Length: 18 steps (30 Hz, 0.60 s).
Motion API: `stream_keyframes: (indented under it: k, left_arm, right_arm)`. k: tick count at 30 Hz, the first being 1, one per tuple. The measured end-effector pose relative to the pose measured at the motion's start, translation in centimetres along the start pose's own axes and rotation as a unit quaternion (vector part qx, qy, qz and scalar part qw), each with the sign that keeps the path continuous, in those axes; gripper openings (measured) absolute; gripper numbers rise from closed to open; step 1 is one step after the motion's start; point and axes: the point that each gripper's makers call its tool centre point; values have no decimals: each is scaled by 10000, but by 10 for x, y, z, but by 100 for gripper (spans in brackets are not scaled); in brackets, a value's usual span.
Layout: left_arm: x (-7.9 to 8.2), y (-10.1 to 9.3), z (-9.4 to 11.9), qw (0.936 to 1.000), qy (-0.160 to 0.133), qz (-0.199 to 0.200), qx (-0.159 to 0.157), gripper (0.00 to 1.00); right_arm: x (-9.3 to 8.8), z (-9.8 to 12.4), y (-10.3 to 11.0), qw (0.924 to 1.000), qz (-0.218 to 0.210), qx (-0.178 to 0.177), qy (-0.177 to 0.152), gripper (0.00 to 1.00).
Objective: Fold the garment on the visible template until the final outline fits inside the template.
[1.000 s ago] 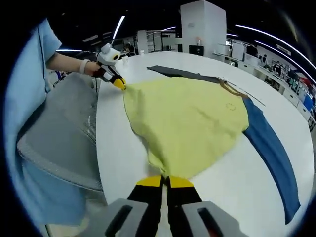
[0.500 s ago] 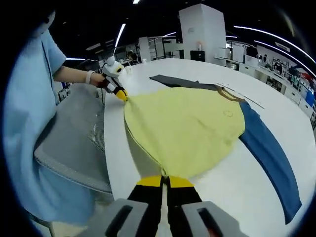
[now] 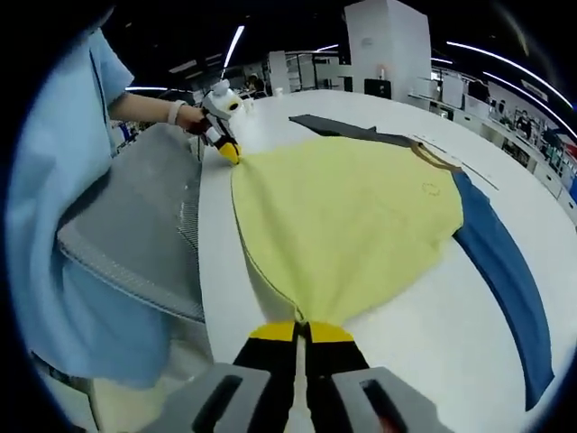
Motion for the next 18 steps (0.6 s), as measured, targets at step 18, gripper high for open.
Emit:
stream_keyframes:
  k: [18]
  left_arm:
    - [8,-4,4,9991,-380,96,-168,16]
  right_arm:
    - [-7,-6,-4,9995,-295,-89,48,12]
Point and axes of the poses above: the point that each gripper's makers call its tool centre point, and the gripper's own axes: z roughly backward along the fingers, y roughly to its left, x roughly out of its top, and after that the axes turned 8 degrees about z, right-handed
